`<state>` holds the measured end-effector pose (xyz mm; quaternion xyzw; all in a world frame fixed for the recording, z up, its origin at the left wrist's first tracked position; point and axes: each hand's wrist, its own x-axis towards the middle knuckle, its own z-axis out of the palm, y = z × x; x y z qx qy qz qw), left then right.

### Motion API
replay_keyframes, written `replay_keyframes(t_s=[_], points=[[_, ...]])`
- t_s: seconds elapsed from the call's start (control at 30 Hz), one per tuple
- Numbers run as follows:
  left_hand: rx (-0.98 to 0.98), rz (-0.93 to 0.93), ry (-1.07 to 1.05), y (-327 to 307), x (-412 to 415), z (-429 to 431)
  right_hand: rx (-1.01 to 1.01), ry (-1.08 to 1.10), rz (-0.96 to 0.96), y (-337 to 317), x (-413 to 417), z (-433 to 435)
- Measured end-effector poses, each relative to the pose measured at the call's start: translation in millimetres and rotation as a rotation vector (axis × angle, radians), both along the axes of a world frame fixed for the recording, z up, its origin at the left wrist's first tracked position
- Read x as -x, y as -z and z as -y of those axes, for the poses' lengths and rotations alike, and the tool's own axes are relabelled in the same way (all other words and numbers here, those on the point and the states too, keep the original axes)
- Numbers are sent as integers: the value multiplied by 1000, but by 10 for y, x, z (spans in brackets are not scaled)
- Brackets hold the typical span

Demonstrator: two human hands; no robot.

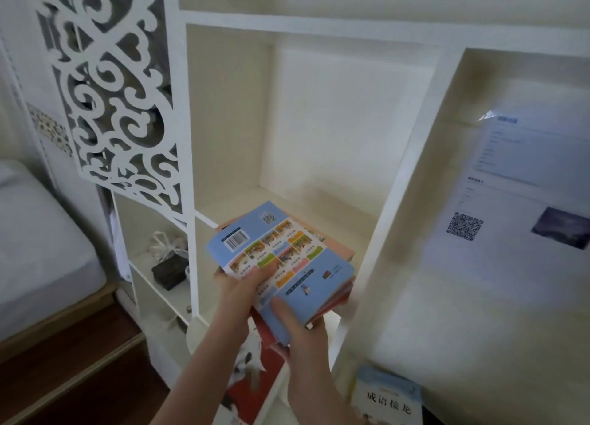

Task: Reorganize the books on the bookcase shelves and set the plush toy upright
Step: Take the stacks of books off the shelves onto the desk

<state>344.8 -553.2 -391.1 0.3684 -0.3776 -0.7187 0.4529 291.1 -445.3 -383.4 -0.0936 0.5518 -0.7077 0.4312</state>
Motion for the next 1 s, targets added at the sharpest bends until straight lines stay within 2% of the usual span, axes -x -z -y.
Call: replay_keyframes(t_s=[0.17,0.4,0.6,0.77,0.87,1.0], points=[[-8,28,46,149,-403,-120,24,-87,-91,-83,220,-280],[-96,-2,255,205,-962,-475,-5,-274,-182,64,311,-448],[-16,12,304,-61,-1101,-1005,255,-517,-306,48,283,-1072],[83,1,304,-159,-925,-1584,178,-402,-483,-68,385,-1729],[135,15,332,-173,-787,-1898,207,-372,-589,-77,461,-2168],[262,35,482,-193,-521,-2361,174,-178,-494,30,557,-2892]])
